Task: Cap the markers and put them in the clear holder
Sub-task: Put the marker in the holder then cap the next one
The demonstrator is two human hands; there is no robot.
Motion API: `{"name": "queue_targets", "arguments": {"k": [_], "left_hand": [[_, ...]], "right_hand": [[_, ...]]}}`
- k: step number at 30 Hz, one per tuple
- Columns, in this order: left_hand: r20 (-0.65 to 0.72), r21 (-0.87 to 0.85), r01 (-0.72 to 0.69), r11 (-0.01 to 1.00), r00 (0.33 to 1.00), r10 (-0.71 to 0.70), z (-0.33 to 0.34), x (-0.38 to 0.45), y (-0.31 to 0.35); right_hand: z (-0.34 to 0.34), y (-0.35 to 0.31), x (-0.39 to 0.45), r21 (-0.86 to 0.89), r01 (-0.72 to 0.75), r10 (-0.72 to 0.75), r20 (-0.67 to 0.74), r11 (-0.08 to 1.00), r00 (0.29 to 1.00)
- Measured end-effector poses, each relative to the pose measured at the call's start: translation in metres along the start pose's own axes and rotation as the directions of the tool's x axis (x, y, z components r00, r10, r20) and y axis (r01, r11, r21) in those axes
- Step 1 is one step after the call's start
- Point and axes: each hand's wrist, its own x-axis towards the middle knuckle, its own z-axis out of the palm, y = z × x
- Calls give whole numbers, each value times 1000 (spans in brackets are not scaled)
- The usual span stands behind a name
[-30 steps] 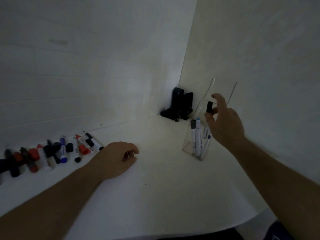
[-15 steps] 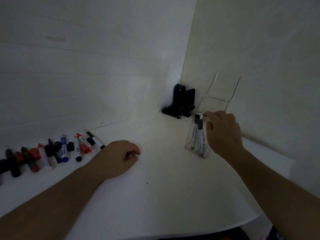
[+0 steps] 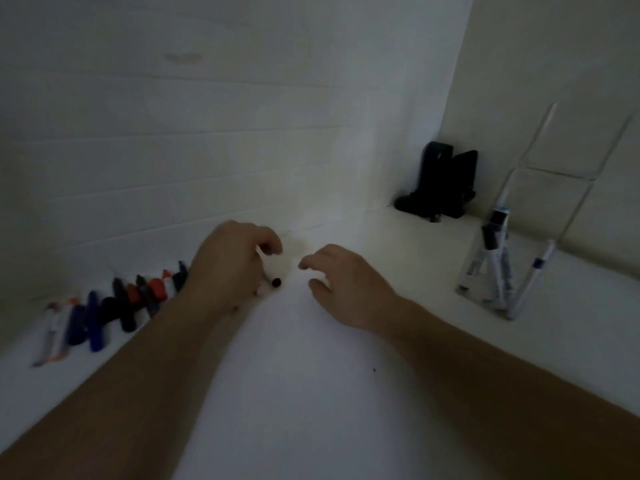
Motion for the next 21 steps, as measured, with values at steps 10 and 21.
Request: {"name": "queue_targets", "arguments": {"k": [10, 21], "left_hand": [[-94, 298, 182, 937, 983, -161, 6, 7, -38], [148, 579, 187, 793, 933, -328, 17, 13, -23]], "right_hand": [[38, -10, 39, -160, 63, -44, 117, 985, 992], [-30, 23, -8, -133, -186, 212, 218, 973, 953]]}}
